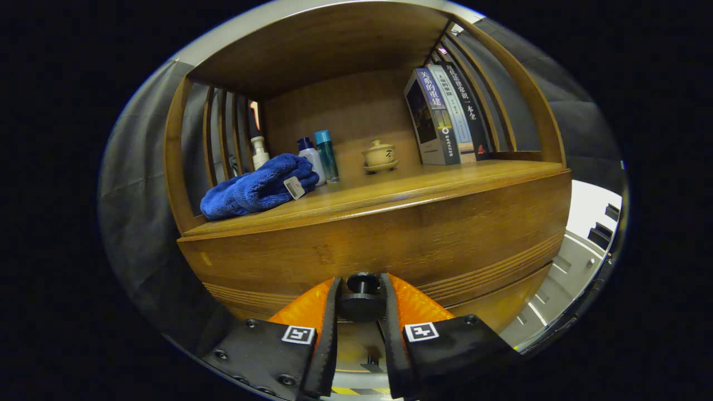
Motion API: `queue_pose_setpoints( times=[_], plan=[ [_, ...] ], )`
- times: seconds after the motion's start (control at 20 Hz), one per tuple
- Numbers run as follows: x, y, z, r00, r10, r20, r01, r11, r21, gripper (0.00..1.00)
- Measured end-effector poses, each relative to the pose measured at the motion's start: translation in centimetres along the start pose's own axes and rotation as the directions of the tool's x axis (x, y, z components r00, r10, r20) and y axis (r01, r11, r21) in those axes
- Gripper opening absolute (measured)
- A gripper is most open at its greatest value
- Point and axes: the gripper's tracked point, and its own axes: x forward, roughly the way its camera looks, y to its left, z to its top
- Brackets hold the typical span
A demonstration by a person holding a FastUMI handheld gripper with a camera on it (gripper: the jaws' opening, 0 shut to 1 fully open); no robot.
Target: Pull open the drawer, take out the items inside it, and place them on the countertop above the cabinet.
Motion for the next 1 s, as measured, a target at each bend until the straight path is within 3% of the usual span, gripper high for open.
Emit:
queue_pose_setpoints(
  times=[0.1,0.3,0.65,1.0],
  plan=[
    [0.0,-0.1,0.2,1.0,0.003,0.003,-0.003,0.998,0.068,0.42],
    [-1.8,0.1,-0.2,0.997,-0.048,0.064,0.054,0.995,-0.088,0.4],
    [-8.4,0.8,-1.7,0.992,-0.045,0.12,0.06,0.991,-0.119,0.39],
    [-14.4,1.3,-3.4,0.997,-0.029,0.069,0.035,0.994,-0.101,0.39]
  ],
)
